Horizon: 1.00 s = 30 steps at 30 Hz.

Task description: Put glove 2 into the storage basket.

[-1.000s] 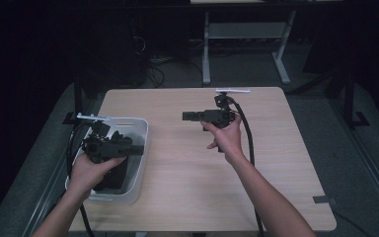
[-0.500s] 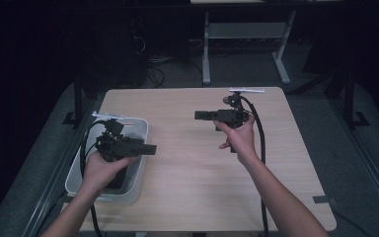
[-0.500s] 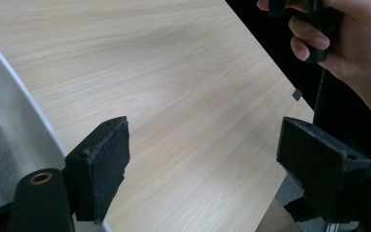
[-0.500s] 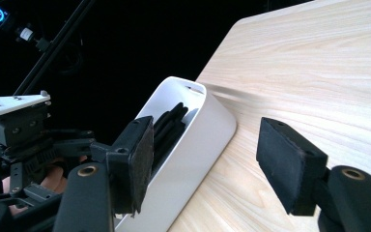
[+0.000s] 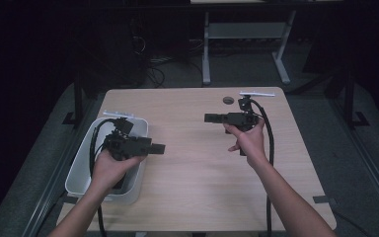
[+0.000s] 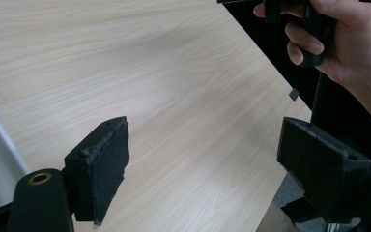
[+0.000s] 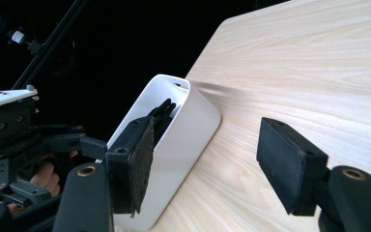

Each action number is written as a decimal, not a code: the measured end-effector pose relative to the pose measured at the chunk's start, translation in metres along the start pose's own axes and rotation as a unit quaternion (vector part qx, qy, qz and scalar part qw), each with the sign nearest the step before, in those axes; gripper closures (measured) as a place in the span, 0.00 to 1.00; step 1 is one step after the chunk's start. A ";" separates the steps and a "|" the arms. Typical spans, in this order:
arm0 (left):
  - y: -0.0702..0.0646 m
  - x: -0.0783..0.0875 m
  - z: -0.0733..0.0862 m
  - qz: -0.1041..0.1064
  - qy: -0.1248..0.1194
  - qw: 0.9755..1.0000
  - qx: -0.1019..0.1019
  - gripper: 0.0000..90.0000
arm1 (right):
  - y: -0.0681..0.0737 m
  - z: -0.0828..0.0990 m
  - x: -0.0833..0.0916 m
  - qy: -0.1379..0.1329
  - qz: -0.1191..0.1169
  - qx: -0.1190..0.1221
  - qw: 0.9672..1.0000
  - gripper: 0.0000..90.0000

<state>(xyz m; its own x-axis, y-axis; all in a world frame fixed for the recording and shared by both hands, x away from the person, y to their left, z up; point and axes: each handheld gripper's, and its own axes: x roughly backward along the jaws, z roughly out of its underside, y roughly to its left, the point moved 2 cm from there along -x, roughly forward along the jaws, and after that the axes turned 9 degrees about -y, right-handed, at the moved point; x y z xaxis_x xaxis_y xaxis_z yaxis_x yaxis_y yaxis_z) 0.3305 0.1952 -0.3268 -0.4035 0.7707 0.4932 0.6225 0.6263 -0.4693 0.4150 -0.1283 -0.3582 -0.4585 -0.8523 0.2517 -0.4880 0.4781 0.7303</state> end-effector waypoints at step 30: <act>-0.034 -0.055 0.008 0.040 0.012 0.999 -0.023 0.21 | -0.044 0.022 0.053 -0.016 0.028 -0.031 0.999 0.40</act>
<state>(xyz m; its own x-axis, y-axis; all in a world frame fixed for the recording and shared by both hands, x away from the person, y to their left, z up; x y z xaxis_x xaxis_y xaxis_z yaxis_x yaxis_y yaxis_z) 0.3264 0.1320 -0.3435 -0.3352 0.8149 0.4728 0.6830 0.5559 -0.4739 0.3961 -0.1897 -0.3910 -0.5074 -0.8170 0.2740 -0.4139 0.5099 0.7541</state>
